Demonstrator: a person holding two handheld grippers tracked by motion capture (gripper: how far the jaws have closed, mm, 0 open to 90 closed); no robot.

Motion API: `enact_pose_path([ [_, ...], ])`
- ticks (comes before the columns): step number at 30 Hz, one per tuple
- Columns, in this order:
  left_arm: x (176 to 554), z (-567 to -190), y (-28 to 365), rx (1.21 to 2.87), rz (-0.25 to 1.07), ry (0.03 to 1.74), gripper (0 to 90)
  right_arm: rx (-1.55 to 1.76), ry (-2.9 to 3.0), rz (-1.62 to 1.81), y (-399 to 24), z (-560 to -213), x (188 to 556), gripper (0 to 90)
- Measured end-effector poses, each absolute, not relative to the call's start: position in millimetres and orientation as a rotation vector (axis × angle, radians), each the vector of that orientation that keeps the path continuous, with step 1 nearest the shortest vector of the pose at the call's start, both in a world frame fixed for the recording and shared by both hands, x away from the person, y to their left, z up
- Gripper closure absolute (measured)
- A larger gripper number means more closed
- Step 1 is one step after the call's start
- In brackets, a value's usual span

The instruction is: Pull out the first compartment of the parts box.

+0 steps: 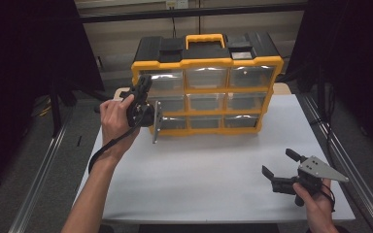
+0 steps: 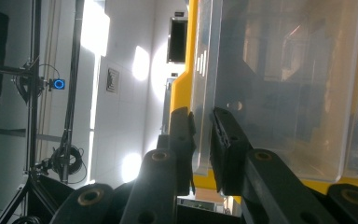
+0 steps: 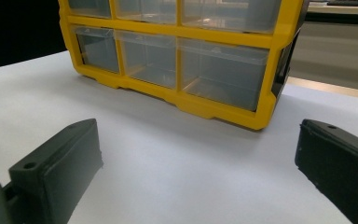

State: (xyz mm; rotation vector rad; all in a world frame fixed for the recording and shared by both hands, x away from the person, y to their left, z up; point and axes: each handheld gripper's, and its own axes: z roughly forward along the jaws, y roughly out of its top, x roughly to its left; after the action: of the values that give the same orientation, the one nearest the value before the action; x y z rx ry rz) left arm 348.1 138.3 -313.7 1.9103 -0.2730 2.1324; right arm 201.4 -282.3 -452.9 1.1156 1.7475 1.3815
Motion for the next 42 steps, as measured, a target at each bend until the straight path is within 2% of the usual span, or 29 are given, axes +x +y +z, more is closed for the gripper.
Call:
enact_pose_path([
  [42, 319.9, -318.4, 142.3, 1.850, 2.132, -0.272, 79.5, 1.109, 1.750, 1.382, -281.8, -453.4, 202.0, 0.1],
])
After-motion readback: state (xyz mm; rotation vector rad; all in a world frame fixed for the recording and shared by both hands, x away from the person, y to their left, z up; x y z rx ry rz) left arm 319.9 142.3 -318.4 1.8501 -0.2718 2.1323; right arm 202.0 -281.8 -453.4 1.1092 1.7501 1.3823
